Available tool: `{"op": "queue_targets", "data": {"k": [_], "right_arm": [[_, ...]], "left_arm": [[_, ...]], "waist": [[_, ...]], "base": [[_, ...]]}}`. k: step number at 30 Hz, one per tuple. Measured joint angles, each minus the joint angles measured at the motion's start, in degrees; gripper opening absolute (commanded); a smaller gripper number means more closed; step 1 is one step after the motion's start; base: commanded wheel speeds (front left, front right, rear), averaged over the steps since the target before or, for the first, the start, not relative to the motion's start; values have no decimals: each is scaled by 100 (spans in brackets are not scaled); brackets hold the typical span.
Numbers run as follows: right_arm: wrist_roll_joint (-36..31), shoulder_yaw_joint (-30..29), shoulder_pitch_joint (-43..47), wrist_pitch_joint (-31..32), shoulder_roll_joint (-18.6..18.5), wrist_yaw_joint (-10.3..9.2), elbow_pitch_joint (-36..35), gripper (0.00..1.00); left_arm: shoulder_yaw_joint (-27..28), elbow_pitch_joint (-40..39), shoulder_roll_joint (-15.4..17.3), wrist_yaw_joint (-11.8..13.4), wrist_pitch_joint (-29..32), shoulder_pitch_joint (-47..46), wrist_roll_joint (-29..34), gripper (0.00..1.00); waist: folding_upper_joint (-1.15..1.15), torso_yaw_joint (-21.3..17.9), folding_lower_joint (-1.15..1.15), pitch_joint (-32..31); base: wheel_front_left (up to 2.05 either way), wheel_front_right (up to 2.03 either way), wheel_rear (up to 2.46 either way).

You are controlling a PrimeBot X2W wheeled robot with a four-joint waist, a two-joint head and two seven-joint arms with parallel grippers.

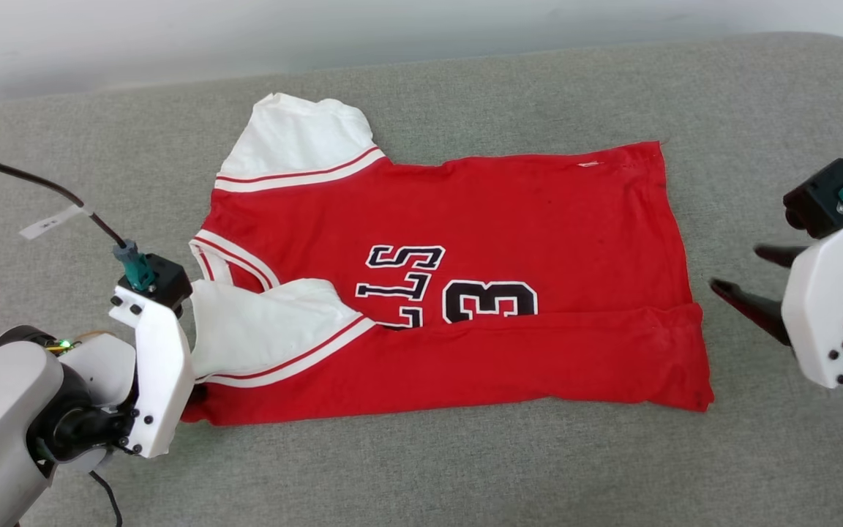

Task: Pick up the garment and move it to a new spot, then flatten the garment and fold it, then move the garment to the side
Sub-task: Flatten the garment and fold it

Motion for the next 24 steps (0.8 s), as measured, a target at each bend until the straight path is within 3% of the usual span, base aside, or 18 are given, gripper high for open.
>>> {"op": "queue_targets", "data": {"k": [4,8,14,20,21,22,23,24], "right_arm": [[487,208,-98,979,-104,0,245,100],[642,288,-122,1254,143,0,609,100],[656,461,21,1121,777,0,1288,100],[570,690,42,777,949,-1,1636,100],[573,720,41,695,950,-1,1648,93],[593,736,43,598,949,-1,1669,7],[647,749,46,533,946,-1,1682,0],[694,757,45,445,934,-2,1685,0]], "left_arm": [[13,-221,13,57,-36,0,49,0],[4,-375,-14,109,-49,-11,130,0],[-1,-475,-51,151,-80,-70,210,0],[8,-466,-63,175,-166,-69,211,0],[13,-459,-64,175,-181,-64,197,0],[15,-445,-65,177,-209,-45,181,0],[26,-428,-69,196,-248,-12,167,0],[46,-413,-75,202,-308,27,132,0]], "waist": [[0,44,0,57],[0,101,0,168],[0,175,0,350],[0,221,0,443],[0,216,-1,440],[0,210,-1,425],[0,205,-1,401],[0,200,-1,369]], "base": [[0,0,0],[0,0,0],[0,0,0],[0,0,0],[0,0,0],[0,0,0],[0,0,0],[0,0,0]]}}
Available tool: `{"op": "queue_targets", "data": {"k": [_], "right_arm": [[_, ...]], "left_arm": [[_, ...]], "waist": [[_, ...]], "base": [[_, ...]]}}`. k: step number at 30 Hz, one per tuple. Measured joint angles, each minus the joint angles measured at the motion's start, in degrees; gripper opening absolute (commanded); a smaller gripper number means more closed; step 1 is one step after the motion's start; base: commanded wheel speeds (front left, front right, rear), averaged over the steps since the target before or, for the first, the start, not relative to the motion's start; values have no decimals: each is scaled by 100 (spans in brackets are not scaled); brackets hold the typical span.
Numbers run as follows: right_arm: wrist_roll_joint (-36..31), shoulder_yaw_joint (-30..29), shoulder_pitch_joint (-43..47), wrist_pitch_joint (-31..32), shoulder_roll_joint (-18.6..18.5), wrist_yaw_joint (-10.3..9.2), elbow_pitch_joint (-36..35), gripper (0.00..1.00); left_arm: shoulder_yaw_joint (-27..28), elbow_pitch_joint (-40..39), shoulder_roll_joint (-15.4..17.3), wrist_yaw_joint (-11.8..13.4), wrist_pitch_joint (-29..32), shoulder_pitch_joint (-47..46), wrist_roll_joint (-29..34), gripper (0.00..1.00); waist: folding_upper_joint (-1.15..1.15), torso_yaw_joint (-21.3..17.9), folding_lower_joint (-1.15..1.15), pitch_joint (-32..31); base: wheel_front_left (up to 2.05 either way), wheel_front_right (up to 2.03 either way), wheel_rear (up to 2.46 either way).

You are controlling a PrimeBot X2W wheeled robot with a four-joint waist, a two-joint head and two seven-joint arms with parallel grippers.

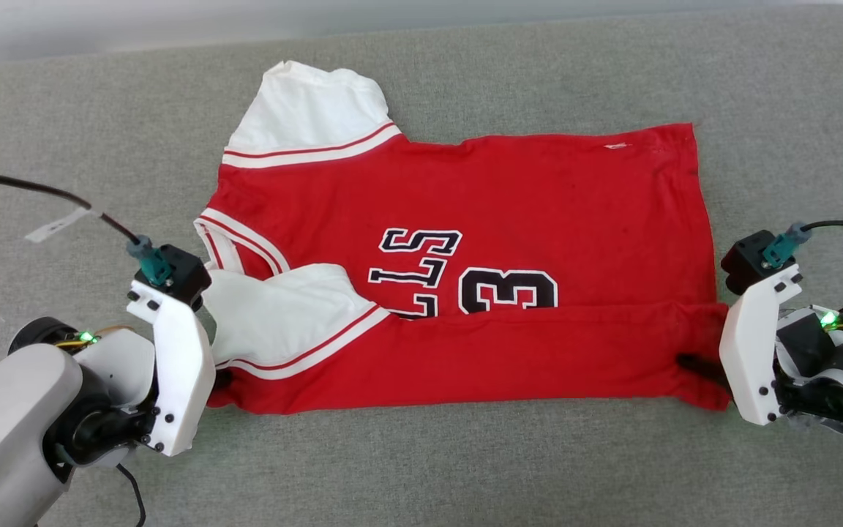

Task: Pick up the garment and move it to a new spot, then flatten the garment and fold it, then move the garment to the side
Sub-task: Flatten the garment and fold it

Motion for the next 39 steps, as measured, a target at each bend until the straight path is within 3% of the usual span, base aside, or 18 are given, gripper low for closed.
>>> {"op": "queue_targets", "data": {"k": [4,8,18,22,29,30,31,32,39], "right_arm": [[78,108,10,-309,-126,1,-172,0],[174,155,60,-472,-528,2,-587,0],[477,172,637,-334,-1392,3,-1448,0],[465,203,942,-264,-1360,3,-1428,0],[364,86,1167,-500,-847,3,-823,0],[319,52,1183,-589,-790,3,-746,12],[216,47,1182,-671,-772,3,-717,47],[120,27,1182,-784,-761,3,-726,100],[-49,-400,1188,-1578,-747,2,-994,100]], "left_arm": [[49,-1,41,-1,-121,137,-111,0],[137,-198,164,15,-275,365,-275,0],[125,-1040,701,352,-593,1360,-577,0],[69,-1048,704,459,-803,1681,-657,0],[-49,-621,503,422,-934,1828,-606,0],[-47,-567,469,420,-983,1827,-591,0],[-35,-531,442,420,-1048,1820,-546,50],[-9,-504,424,412,-1124,1807,-503,100],[215,-655,579,413,-1347,1634,-410,100]], "waist": [[0,-18,1,-178],[0,-33,1,-416],[0,-107,0,-802],[0,-121,0,-754],[0,-121,1,-592],[0,-114,1,-584],[0,-106,1,-580],[0,-100,1,-583],[0,-101,1,-685]], "base": [[0,0,0],[0,0,0],[0,0,0],[0,0,0],[0,0,0],[0,0,0],[0,0,0],[0,0,0],[0,0,0]]}}
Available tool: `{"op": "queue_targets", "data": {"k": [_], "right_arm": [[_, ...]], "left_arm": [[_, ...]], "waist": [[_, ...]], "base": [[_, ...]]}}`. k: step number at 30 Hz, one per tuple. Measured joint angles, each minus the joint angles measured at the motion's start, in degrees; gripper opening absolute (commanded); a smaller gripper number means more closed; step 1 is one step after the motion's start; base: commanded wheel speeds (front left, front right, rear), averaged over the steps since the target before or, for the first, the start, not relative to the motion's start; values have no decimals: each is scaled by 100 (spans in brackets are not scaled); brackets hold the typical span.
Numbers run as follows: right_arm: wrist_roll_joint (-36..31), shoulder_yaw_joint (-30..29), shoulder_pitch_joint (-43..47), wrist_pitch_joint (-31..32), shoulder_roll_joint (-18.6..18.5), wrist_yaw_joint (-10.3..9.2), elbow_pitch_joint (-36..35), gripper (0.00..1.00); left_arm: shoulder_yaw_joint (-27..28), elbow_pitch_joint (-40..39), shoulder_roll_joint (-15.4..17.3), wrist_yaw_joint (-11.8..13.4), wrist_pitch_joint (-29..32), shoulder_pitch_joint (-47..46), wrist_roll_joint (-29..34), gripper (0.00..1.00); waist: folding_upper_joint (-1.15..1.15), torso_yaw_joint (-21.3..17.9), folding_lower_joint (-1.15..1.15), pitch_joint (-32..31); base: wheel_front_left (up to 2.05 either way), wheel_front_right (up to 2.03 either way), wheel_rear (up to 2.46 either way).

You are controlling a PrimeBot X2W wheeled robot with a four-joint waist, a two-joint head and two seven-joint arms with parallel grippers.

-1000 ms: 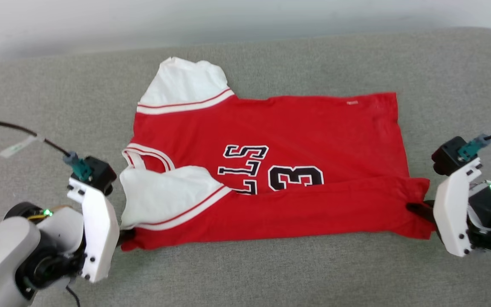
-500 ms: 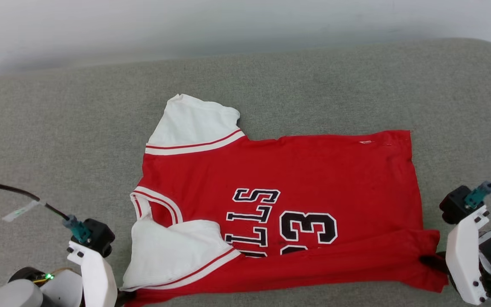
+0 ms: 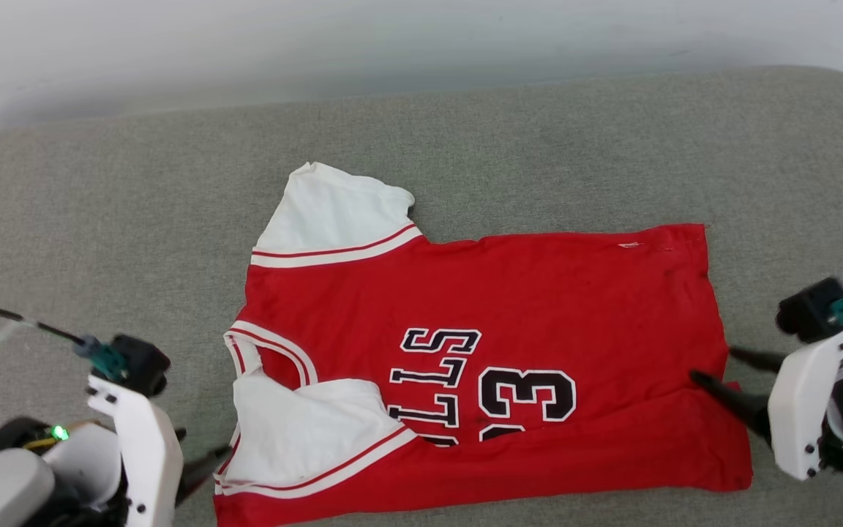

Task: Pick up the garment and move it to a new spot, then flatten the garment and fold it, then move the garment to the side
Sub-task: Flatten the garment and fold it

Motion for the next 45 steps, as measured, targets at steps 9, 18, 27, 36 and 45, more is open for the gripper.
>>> {"op": "queue_targets", "data": {"k": [9,18,27,36,45], "right_arm": [[-1039,-1526,141,-1885,428,0,-287,100],[-2624,-3283,804,-3176,1675,0,-892,100],[-3593,-3940,1200,-3685,2581,0,-1914,100],[-3825,-3843,1053,-3757,2903,0,-2136,100],[-3885,-3428,534,-3773,2905,0,-2029,100]], "left_arm": [[641,-199,232,124,-782,-766,597,100],[946,442,-101,1,-905,-1995,979,100],[893,1037,-420,-425,437,-3563,835,100],[503,1666,-734,-501,2362,-4840,702,100],[178,2330,-1033,-263,3274,-5438,895,100]], "waist": [[0,-120,0,32],[0,-306,0,426],[0,-538,1,1132],[0,-801,1,1909],[0,-1133,1,2440]], "base": [[0,0,0],[0,0,0],[0,0,0],[0,0,0],[0,0,0]]}}
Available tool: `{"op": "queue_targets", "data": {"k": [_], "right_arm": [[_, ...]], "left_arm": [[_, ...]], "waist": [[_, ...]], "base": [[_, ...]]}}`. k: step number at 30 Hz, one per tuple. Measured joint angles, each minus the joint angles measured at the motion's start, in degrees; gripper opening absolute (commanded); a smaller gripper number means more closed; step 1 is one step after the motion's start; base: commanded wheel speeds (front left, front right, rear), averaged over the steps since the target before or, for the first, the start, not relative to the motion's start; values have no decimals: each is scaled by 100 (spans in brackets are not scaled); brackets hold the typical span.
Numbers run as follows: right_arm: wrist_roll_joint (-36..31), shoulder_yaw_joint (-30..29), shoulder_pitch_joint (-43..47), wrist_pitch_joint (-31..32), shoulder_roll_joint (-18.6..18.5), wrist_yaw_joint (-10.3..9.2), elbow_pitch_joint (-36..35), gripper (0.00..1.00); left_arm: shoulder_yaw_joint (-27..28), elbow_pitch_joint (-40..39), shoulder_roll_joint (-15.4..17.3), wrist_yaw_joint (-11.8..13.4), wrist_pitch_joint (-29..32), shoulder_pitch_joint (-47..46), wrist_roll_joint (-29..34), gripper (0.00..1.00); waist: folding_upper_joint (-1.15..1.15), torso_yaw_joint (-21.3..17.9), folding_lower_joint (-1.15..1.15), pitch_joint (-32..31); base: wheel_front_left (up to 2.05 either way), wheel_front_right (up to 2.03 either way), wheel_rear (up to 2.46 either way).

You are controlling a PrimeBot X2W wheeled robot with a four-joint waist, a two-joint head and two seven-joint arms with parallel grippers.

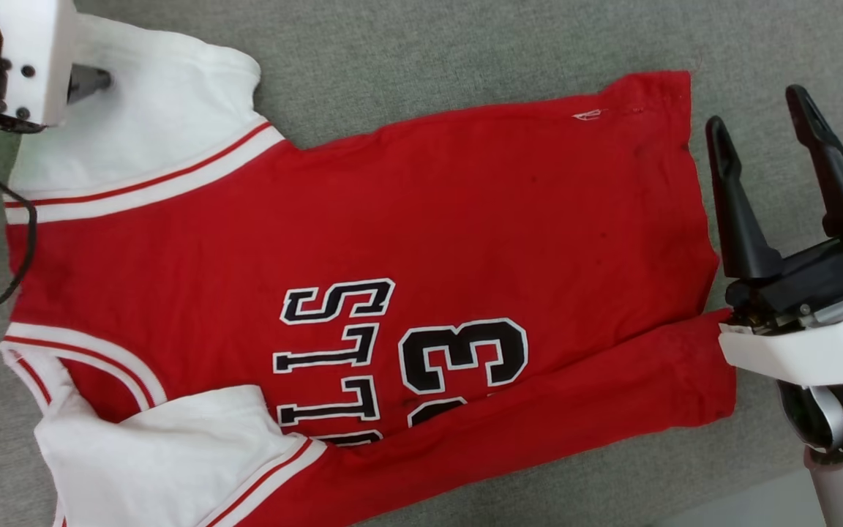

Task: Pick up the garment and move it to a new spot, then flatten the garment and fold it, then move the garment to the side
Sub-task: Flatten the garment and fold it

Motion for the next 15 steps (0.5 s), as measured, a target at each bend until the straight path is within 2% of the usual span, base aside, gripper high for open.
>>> {"op": "queue_targets", "data": {"k": [6,7,8,9,12,15], "right_arm": [[1,102,-173,1,4,0,118,100],[3,103,-193,0,5,0,133,100],[18,101,-218,0,7,0,154,100],[20,87,-235,0,2,0,177,100],[15,22,-375,0,-64,0,192,100],[22,-100,-610,0,-279,0,175,100]], "left_arm": [[-185,179,2,-89,257,-105,112,100],[-187,196,3,-102,258,-103,104,79],[-190,207,2,-123,248,-98,96,23],[-191,215,-1,-153,222,-82,86,0],[-233,208,2,-259,116,-24,96,0],[-265,177,-14,-358,-58,53,123,0]], "waist": [[0,-79,0,145],[0,-79,-1,140],[0,-77,-1,132],[0,-74,-1,117],[0,-51,-1,46],[0,-13,0,-63]], "base": [[0,0,0],[0,0,0],[0,0,0],[0,0,0],[0,0,0],[0,0,0]]}}
